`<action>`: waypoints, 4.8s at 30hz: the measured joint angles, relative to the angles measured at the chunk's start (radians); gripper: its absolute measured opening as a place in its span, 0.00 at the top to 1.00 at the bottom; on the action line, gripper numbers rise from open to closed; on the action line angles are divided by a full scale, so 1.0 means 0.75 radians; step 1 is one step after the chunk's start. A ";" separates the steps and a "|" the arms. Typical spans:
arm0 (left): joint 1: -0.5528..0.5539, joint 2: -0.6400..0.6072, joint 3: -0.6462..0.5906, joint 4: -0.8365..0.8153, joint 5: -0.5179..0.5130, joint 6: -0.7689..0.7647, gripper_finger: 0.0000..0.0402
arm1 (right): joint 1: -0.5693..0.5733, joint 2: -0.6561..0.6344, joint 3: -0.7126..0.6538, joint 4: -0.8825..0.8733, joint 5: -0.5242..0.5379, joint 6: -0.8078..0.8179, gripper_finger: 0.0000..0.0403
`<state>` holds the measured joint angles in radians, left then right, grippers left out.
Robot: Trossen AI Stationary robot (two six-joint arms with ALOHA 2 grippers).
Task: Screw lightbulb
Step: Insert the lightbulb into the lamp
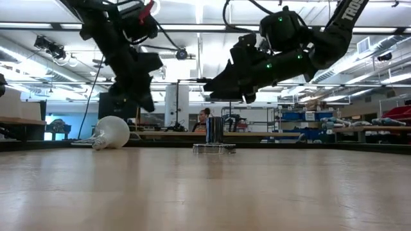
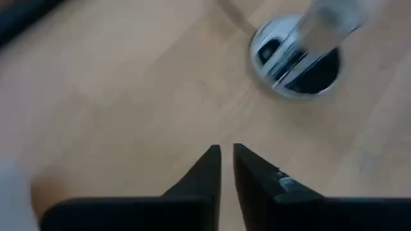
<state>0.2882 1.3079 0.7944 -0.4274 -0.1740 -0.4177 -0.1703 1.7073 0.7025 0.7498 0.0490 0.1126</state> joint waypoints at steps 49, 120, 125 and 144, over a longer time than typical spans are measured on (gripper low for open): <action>0.308 0.106 -0.175 -0.170 -0.201 -0.414 0.57 | 0.001 0.002 0.001 -0.036 0.001 0.001 0.32; -0.107 0.389 -0.106 1.402 0.127 0.658 0.69 | 0.005 -0.614 0.003 -0.522 0.228 -0.025 0.90; -0.105 0.428 -0.122 1.402 0.122 0.649 0.69 | 0.019 -0.615 0.002 -0.439 0.228 -0.024 0.92; -0.061 0.534 -0.085 1.373 0.134 0.588 0.70 | 0.024 -0.546 0.002 -0.352 0.227 -0.035 0.94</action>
<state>0.2423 1.7081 0.7307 0.6027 -0.0733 0.0230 -0.1526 1.2980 0.7036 0.4856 0.2195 0.0860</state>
